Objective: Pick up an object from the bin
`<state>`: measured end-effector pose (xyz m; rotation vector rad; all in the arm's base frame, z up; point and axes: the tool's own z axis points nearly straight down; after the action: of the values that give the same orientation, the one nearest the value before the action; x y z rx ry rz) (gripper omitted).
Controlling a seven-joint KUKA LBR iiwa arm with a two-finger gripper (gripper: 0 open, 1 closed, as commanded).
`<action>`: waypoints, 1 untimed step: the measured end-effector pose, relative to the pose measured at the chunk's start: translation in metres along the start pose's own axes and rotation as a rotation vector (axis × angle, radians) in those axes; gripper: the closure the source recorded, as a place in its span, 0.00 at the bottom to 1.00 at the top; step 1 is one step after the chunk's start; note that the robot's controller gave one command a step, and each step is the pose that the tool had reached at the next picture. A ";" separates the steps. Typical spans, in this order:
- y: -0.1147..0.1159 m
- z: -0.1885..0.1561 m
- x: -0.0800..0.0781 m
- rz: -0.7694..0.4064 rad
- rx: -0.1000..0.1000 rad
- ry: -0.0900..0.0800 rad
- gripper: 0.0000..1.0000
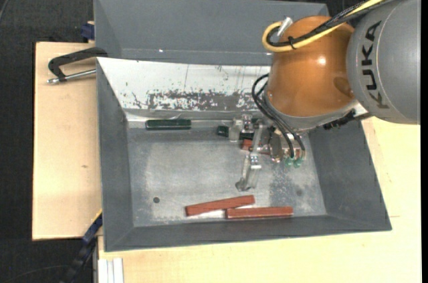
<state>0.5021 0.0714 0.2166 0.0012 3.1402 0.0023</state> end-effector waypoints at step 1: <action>-0.042 0.143 0.010 -0.274 0.001 0.007 0.00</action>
Offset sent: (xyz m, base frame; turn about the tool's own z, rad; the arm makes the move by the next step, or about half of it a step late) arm -0.0088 -0.0413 -0.1407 -0.2746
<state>0.4925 0.0298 0.0735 -0.4281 3.1175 0.0010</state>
